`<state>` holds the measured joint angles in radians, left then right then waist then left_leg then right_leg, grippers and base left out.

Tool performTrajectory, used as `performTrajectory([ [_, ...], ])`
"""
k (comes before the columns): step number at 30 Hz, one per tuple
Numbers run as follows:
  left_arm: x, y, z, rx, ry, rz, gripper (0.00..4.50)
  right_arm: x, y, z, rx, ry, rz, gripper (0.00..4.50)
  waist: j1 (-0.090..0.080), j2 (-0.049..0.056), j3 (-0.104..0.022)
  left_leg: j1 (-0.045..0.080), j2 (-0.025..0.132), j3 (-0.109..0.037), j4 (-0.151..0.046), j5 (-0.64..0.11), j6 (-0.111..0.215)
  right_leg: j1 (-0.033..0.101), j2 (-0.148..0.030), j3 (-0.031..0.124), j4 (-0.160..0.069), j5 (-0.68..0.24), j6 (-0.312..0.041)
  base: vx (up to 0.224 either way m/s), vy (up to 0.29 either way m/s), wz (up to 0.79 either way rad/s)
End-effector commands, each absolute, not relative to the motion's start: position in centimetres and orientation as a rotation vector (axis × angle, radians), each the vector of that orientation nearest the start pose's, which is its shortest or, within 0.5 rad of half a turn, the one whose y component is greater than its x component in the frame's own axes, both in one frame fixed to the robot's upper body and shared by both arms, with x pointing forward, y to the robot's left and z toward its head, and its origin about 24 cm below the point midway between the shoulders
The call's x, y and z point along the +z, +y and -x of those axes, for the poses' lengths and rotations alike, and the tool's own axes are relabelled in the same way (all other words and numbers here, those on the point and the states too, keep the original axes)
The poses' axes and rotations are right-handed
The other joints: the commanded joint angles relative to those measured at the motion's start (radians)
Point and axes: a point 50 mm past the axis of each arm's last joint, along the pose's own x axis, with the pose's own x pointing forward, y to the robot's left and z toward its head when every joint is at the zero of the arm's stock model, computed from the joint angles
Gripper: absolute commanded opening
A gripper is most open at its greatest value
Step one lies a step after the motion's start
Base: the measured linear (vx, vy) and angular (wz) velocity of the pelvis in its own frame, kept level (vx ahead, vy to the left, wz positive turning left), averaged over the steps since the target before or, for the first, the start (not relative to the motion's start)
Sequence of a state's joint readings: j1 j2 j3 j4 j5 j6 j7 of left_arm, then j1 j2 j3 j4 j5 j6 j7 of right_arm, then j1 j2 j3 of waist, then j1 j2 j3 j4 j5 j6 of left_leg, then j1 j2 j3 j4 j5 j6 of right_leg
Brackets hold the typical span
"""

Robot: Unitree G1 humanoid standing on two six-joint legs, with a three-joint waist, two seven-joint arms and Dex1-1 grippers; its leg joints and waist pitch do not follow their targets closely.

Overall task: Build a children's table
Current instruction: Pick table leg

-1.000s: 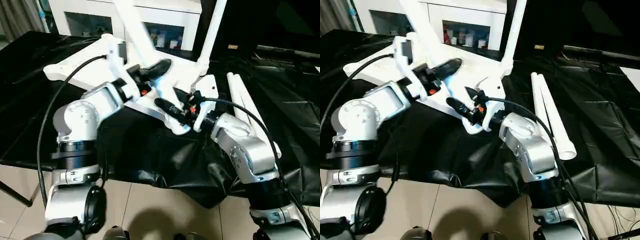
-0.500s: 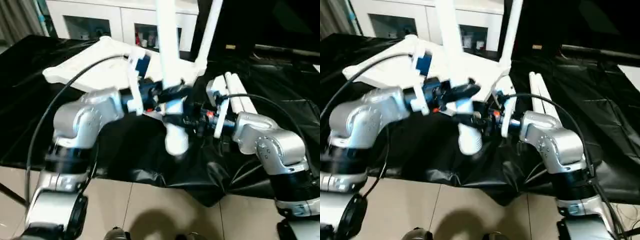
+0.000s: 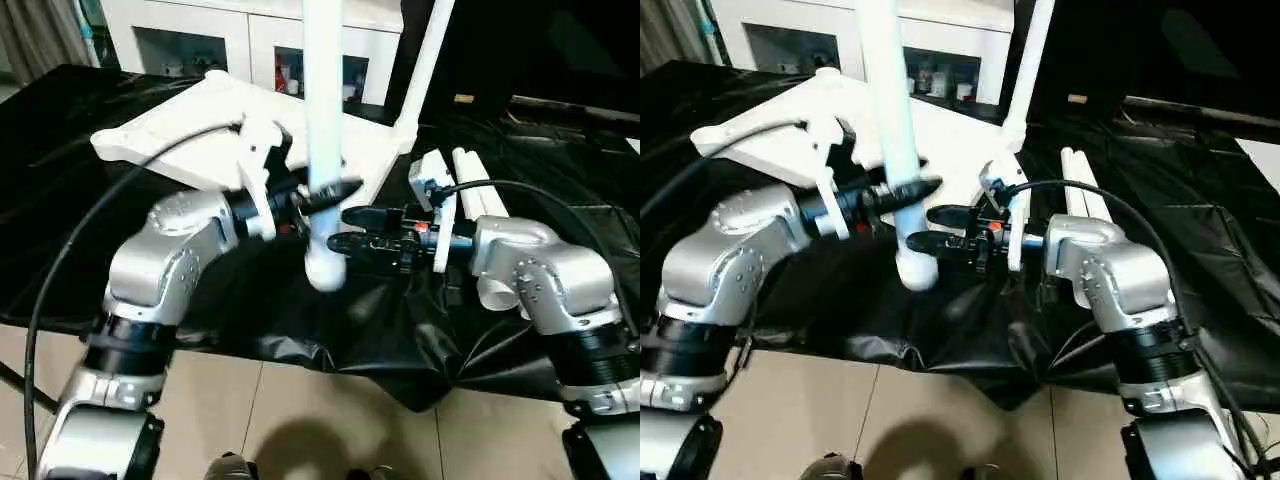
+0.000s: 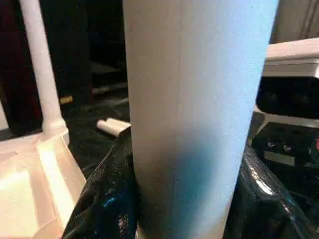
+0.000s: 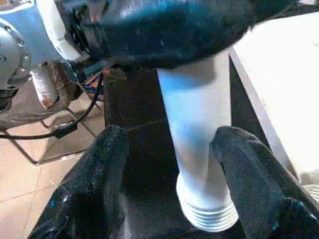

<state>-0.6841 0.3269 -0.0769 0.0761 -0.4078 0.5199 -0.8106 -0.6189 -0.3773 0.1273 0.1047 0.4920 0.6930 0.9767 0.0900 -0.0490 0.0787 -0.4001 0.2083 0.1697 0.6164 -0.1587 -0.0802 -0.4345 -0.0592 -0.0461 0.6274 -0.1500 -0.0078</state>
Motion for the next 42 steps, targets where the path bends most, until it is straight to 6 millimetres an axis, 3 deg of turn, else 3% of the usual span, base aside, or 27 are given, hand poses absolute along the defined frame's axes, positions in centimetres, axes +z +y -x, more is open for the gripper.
performTrajectory([
  [1, 18.4, 10.5, -33.0, -1.101, -0.004, -0.019, 1.86, 14.6, -11.1, -31.6, 1.24, 0.236, -0.086, 3.0, 0.001, 0.008, -0.083, 0.021, 0.006, 0.0, -0.069, -0.223, -0.022, 0.056, -0.056, 0.03, -0.086, -0.368, -0.11, 0.0, 0.0, 0.0],
  [3, 18.5, 10.5, -32.9, -1.172, 0.021, 0.054, 1.86, 14.4, -10.9, -31.5, 1.246, 0.24, -0.088, 3.0, 0.002, 0.012, -0.083, 0.022, 0.007, -0.001, -0.069, -0.216, -0.026, 0.058, -0.057, 0.031, -0.084, -0.344, -0.124, 0.0, 0.0, 0.0],
  [6, 18.9, 9.9, -32.2, -1.297, 0.096, 0.165, 1.86, 14.1, -11.2, -31.3, 1.263, 0.244, -0.071, 3.0, 0.004, 0.016, -0.086, 0.026, 0.008, 0.001, -0.068, -0.212, -0.028, 0.058, -0.056, 0.031, -0.074, -0.273, -0.174, 0.0, 0.0, 0.0],
  [10, 19.6, 9.6, -32.4, -1.317, 0.102, 0.238, 1.85, 14.2, -11.5, -31.1, 1.286, 0.236, -0.04, 3.0, 0.004, 0.022, -0.085, 0.024, 0.008, 0.001, -0.068, -0.221, -0.024, 0.064, -0.055, 0.031, -0.072, -0.243, -0.188, 0.0, 0.0, 0.0],
  [17, 20.2, 9.5, -32.5, -1.337, 0.104, 0.272, 1.85, 14.1, -11.7, -30.6, 1.319, 0.26, -0.027, 3.0, 0.002, 0.015, -0.081, 0.023, 0.007, -0.001, -0.069, -0.238, -0.022, 0.067, -0.055, 0.029, -0.083, -0.322, -0.16, 0.0, 0.0, 0.0],
  [23, 20.0, 9.5, -31.8, -1.387, 0.144, 0.268, 1.85, 13.6, -11.8, -30.4, 1.339, 0.29, -0.018, 3.0, 0.003, 0.016, -0.084, 0.027, 0.008, -0.001, -0.067, -0.247, -0.023, 0.063, -0.056, 0.028, -0.085, -0.348, -0.156, 0.0, 0.0, 0.0],
  [42, 20.0, 9.0, -31.0, -1.46, 0.157, 0.257, 1.85, 12.8, -11.3, -29.4, 1.437, 0.334, -0.063, 3.0, 0.008, 0.02, -0.09, 0.024, 0.009, -0.001, -0.066, -0.222, -0.021, 0.069, -0.058, 0.03, -0.076, -0.282, -0.183, 0.0, 0.0, 0.0],
])
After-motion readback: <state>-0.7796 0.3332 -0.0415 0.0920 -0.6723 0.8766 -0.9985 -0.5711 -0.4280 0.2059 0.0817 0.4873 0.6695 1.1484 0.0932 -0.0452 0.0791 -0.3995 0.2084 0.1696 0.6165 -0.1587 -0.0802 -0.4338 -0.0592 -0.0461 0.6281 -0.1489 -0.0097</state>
